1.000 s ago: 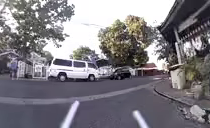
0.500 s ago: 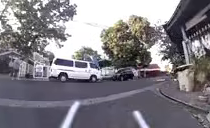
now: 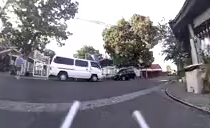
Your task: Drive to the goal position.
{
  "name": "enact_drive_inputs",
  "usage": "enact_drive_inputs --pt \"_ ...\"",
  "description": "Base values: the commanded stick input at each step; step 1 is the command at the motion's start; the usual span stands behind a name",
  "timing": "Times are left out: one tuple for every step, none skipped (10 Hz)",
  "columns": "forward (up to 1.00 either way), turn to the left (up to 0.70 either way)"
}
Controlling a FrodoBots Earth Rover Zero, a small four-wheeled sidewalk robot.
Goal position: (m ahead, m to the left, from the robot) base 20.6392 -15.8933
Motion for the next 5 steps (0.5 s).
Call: enact_drive_inputs --pt "0.70 -0.35" --pt "0.70 -0.35" --pt "0.70 -0.35" --pt "0.70 -0.35" --pt "0.70 -0.35"
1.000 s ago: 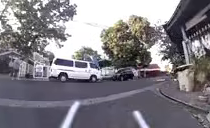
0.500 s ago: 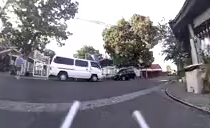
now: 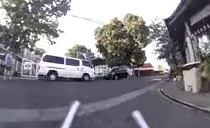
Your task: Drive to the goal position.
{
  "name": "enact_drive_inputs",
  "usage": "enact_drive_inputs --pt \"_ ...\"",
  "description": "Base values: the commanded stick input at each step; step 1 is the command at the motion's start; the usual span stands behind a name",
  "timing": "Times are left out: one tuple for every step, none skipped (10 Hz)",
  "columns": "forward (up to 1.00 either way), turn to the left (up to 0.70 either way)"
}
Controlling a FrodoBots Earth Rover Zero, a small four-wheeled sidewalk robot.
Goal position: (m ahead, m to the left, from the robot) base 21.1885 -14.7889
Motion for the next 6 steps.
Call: enact_drive_inputs --pt "0.70 -0.05" --pt "0.70 0.00" --pt "0.70 0.00" --pt "0.70 0.00" --pt "0.70 0.00" --pt "0.70 0.00"
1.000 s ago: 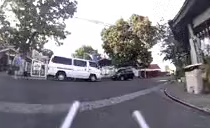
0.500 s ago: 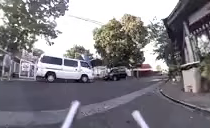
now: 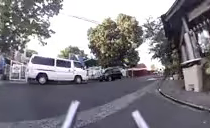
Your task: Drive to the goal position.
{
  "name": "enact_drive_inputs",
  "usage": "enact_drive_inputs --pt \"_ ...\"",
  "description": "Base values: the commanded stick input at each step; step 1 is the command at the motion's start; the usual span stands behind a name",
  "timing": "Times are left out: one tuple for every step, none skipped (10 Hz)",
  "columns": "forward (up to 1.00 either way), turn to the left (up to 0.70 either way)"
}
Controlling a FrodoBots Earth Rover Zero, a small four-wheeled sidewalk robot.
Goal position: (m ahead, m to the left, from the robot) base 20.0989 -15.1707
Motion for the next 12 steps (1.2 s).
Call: enact_drive_inputs --pt "0.70 0.00" --pt "0.70 0.00" --pt "0.70 0.00" --pt "0.70 0.00" --pt "0.70 0.00" --pt "0.70 0.00" --pt "0.70 0.00" --pt "0.70 0.00" --pt "0.70 0.00" --pt "0.70 0.00" --pt "0.70 -0.06" --pt "0.70 -0.19"
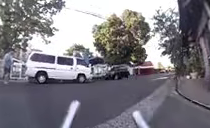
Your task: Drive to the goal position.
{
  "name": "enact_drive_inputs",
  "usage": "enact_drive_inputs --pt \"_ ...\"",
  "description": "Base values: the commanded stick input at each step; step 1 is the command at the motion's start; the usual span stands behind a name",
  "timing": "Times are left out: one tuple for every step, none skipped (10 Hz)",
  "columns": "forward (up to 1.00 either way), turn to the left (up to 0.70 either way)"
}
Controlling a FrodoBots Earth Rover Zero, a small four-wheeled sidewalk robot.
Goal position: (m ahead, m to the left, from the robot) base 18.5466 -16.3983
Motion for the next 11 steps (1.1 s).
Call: enact_drive_inputs --pt "0.70 -0.35" --pt "0.70 -0.35" --pt "0.70 -0.35" --pt "0.70 -0.35" --pt "0.70 -0.35" --pt "0.70 -0.35" --pt "0.70 -0.35" --pt "0.70 -0.35" --pt "0.70 -0.35" --pt "0.70 -0.35" --pt "0.61 -0.30"
